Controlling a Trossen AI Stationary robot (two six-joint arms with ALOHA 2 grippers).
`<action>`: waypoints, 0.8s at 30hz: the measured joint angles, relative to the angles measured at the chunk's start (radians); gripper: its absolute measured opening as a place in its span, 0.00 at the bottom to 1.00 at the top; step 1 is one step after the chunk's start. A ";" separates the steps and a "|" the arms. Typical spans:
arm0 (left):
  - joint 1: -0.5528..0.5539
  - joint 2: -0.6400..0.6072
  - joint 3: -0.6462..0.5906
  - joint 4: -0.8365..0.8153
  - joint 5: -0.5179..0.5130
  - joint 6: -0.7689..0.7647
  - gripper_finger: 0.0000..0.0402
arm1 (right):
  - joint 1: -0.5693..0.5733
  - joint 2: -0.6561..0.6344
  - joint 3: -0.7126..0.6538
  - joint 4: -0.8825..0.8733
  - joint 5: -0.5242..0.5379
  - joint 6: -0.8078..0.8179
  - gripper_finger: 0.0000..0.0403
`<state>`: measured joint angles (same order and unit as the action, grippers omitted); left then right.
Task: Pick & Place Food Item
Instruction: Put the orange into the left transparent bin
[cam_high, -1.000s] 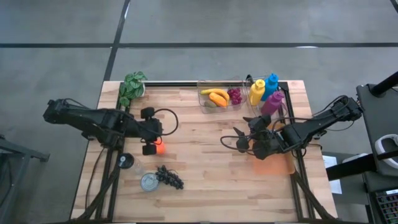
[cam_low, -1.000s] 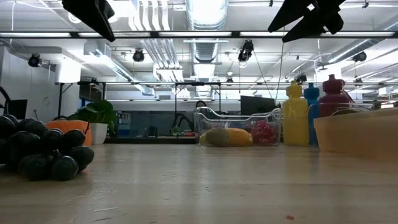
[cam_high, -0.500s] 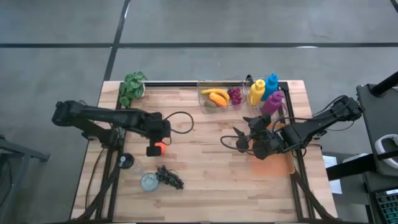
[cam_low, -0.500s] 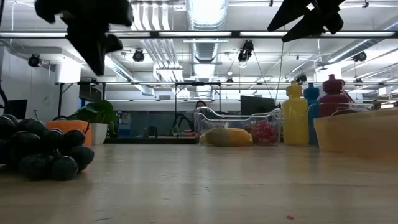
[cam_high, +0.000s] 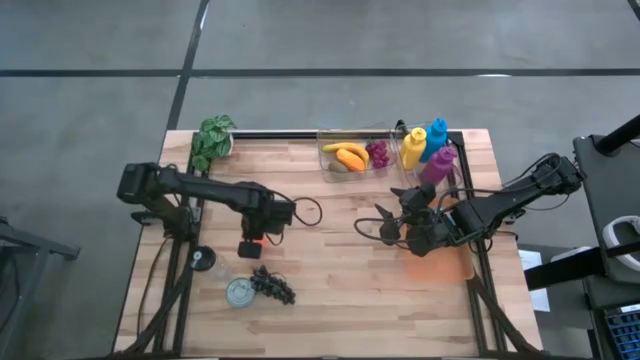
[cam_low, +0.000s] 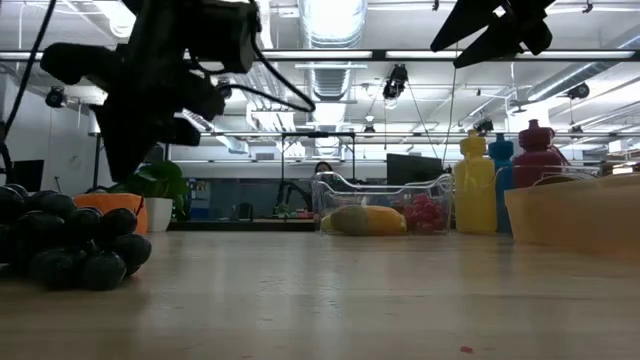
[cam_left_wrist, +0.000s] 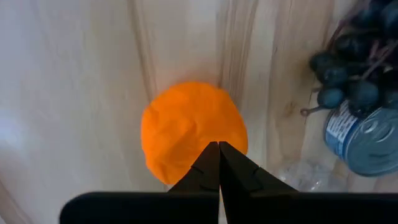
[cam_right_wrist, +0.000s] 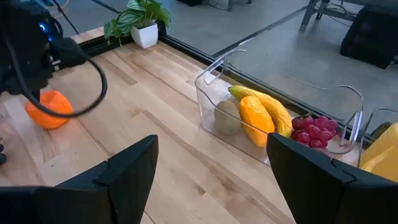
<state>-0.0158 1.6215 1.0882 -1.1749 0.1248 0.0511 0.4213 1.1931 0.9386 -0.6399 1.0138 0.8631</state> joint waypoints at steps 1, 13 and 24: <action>0.000 0.009 0.000 -0.002 0.000 0.002 0.00 | 0.000 0.000 0.000 0.000 0.000 0.000 0.73; 0.000 0.024 0.000 -0.001 -0.054 0.002 0.00 | 0.000 0.000 0.000 0.003 0.000 0.000 0.75; 0.000 0.024 -0.030 -0.014 -0.050 -0.025 0.00 | 0.000 0.000 -0.002 0.003 0.000 0.000 0.76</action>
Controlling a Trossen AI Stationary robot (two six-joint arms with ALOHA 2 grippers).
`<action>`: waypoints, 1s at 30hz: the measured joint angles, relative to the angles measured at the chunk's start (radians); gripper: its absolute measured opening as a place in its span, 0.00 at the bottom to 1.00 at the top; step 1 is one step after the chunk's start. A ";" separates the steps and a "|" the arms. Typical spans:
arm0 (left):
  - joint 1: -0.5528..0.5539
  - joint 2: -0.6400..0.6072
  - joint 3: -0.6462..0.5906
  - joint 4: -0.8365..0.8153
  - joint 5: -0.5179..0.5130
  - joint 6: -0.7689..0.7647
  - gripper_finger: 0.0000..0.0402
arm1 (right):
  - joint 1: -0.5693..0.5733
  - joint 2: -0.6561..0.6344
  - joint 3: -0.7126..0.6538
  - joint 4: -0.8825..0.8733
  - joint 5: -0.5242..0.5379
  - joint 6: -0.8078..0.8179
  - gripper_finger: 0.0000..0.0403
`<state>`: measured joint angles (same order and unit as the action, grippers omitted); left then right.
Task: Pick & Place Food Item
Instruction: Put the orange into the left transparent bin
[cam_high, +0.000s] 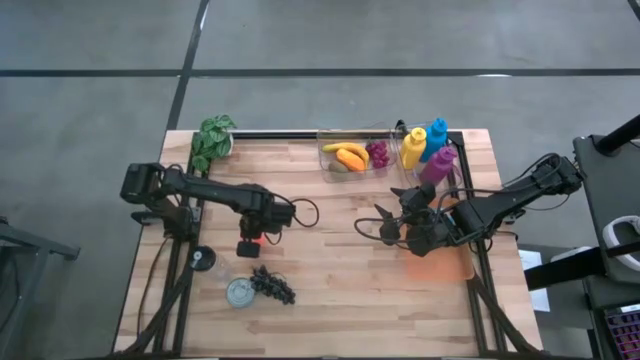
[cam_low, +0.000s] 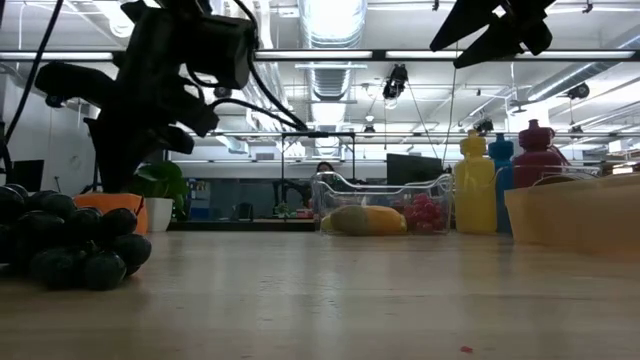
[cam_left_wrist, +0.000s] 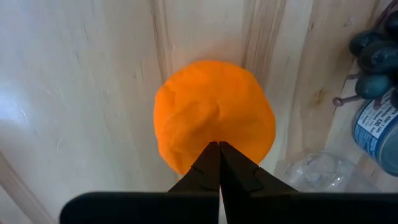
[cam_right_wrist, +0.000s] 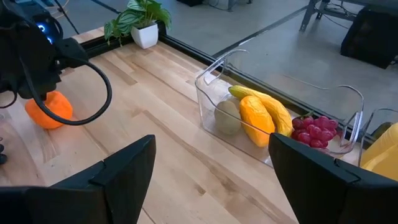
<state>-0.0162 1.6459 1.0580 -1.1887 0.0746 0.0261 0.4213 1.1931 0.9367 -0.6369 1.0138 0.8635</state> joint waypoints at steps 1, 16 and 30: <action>0.000 0.000 -0.004 0.008 0.000 0.000 0.00 | 0.000 0.000 0.000 0.000 0.000 0.000 0.76; -0.001 -0.005 -0.027 0.155 -0.039 0.024 0.00 | 0.000 0.000 0.000 0.000 0.000 0.000 0.71; -0.001 0.019 -0.027 0.475 -0.075 0.152 0.00 | 0.000 0.000 0.000 0.002 0.000 0.000 0.75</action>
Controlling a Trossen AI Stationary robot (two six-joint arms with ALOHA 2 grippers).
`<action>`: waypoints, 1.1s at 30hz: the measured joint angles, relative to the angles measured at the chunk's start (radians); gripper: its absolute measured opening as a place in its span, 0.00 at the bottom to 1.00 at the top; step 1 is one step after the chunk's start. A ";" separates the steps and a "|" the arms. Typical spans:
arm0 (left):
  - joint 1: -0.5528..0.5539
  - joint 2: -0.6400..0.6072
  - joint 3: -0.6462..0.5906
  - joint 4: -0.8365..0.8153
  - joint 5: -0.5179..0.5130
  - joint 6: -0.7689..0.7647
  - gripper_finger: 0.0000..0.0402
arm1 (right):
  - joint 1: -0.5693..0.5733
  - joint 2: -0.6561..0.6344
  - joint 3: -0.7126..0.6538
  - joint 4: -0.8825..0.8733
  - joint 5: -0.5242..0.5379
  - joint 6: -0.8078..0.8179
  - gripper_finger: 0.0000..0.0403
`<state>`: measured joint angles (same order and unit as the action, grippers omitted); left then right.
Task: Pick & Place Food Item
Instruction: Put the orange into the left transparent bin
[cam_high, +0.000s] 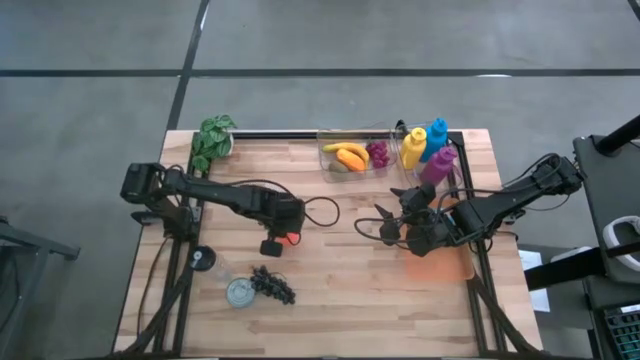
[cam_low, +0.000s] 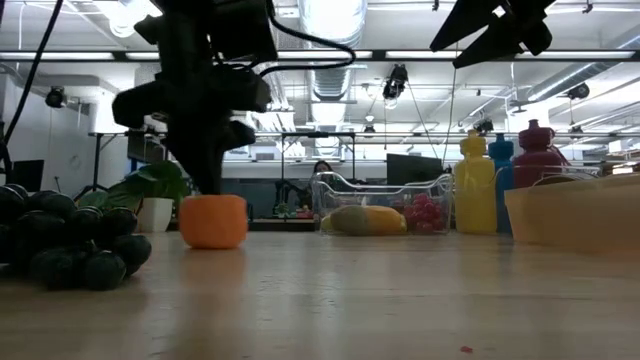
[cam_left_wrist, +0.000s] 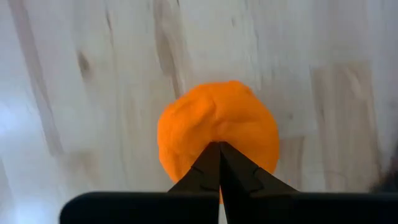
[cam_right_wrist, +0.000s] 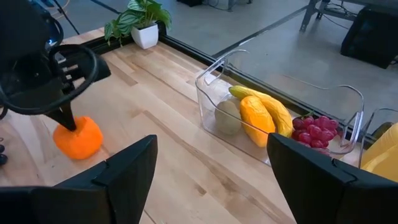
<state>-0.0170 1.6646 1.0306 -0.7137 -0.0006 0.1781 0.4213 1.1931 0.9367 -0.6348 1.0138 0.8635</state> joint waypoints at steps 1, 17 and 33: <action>0.000 0.000 -0.001 0.025 -0.004 0.007 0.00 | 0.000 0.000 0.000 0.001 0.000 0.000 0.75; 0.001 0.014 -0.006 0.264 -0.018 0.062 0.00 | 0.000 0.000 0.000 0.004 0.000 -0.004 0.75; 0.004 -0.086 0.036 0.080 -0.150 -0.005 0.00 | 0.000 0.000 -0.004 0.006 0.000 -0.011 0.64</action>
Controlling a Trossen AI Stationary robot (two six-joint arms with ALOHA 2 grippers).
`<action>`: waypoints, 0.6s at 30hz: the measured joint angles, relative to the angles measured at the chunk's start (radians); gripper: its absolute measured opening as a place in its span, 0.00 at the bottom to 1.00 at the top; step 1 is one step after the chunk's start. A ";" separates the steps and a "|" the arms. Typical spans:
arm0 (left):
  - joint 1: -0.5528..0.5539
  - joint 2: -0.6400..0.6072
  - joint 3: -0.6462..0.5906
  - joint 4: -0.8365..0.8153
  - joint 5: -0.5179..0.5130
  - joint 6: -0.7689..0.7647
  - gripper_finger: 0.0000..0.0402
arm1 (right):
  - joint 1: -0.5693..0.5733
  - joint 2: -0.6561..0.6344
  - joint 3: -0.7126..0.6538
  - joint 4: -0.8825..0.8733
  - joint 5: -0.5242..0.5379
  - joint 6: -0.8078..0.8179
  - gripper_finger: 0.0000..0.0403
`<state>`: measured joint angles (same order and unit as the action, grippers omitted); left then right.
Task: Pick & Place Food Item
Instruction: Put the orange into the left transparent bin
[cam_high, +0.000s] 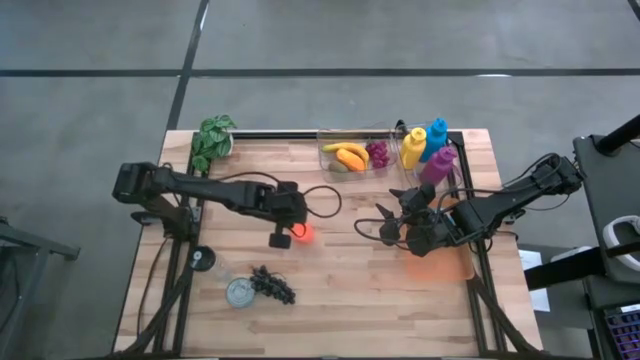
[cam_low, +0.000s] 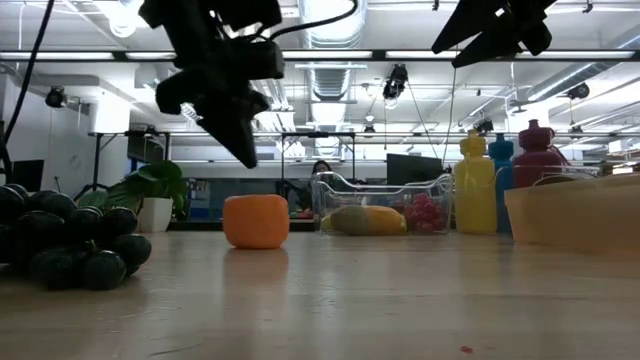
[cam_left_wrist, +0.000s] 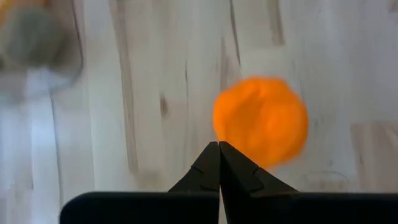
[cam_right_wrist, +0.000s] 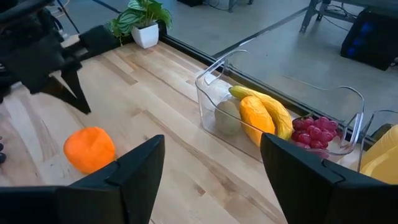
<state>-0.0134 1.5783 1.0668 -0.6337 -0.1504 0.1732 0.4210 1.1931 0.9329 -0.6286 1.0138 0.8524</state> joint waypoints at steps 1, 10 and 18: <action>0.001 -0.009 0.000 -0.026 0.000 -0.018 0.00 | 0.000 0.000 0.000 0.000 0.000 0.000 0.64; 0.001 0.047 -0.059 -0.051 0.010 -0.053 0.00 | 0.000 0.000 0.000 0.004 0.000 0.000 0.64; 0.002 0.143 -0.060 -0.007 0.094 -0.070 0.00 | 0.000 0.000 0.000 0.007 0.000 0.000 0.66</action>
<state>-0.0116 1.7213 1.0069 -0.6405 -0.0569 0.1036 0.4213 1.1931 0.9329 -0.6212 1.0138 0.8528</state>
